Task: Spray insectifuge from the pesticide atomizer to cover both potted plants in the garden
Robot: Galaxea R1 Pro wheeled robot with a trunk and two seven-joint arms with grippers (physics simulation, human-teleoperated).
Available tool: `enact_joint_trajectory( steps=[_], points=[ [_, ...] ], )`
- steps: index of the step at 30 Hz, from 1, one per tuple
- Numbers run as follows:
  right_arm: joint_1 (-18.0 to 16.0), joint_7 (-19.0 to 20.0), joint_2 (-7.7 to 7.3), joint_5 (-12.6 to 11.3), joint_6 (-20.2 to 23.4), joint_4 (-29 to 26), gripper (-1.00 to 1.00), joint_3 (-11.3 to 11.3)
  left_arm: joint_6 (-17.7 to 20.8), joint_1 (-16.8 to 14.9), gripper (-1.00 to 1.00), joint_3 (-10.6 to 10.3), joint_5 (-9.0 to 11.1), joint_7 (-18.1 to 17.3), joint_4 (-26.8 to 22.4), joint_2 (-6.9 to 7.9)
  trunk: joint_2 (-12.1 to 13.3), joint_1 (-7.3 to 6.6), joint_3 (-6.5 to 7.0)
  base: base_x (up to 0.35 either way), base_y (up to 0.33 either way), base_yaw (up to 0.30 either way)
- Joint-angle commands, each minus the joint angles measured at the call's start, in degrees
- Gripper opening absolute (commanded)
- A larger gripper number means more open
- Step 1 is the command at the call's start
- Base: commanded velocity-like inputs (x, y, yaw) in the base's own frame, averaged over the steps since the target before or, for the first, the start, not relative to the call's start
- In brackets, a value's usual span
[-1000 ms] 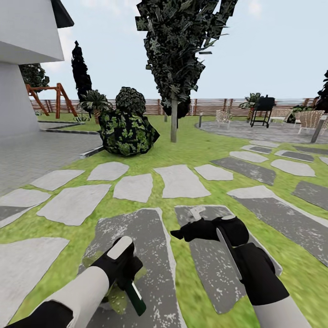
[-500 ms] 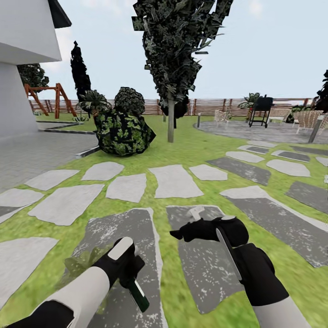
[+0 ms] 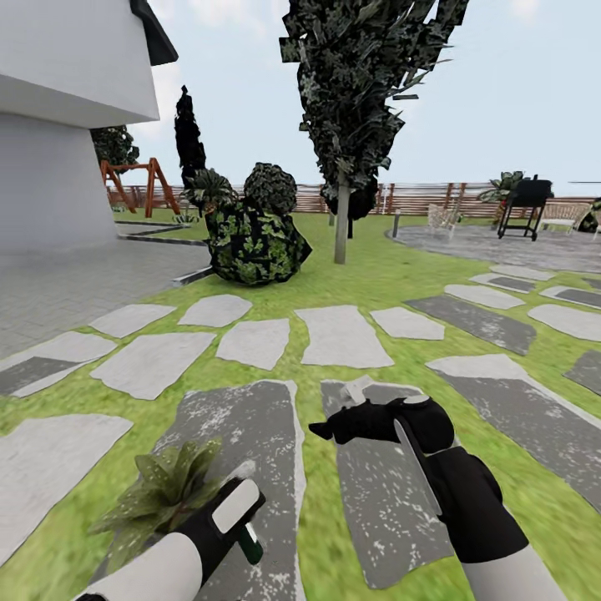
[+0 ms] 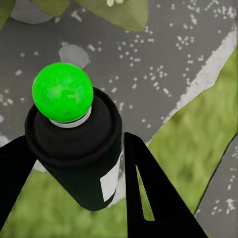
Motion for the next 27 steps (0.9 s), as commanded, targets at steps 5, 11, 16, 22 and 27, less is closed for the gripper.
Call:
enact_joint_trajectory(
  steps=[5,11,16,22,27],
  points=[
    [0.0,0.4,0.05,0.5,0.2,0.0,1.0,-0.2,-1.0,2.3,-1.0,-4.4,-4.2,-3.6,0.0,0.34,0.0,-0.01,0.12,0.0,-0.003,0.272],
    [0.0,0.3,0.06,0.8,0.2,0.0,1.0,-0.1,-1.4,3.0,-1.0,-8.0,-6.0,-5.5,0.3,0.43,0.0,-0.01,0.32,0.0,0.0,0.272],
    [0.0,0.3,0.08,0.7,0.2,0.0,1.0,0.0,-1.3,3.0,-1.0,-8.4,-6.0,-8.6,0.6,0.4,0.0,-0.01,0.48,-0.063,-0.078,0.261],
    [0.0,0.3,0.06,0.5,0.2,0.0,1.0,0.0,-1.2,3.0,-1.0,-8.5,-6.0,-9.7,0.6,0.02,0.0,-0.01,0.52,-0.198,-0.256,0.064],
    [0.0,0.3,0.06,0.5,0.2,0.0,1.0,0.0,-1.2,3.0,-1.0,-8.5,-6.1,-9.8,0.6,-0.03,0.0,-0.01,0.52,-0.216,-0.282,0.006]
  ],
)
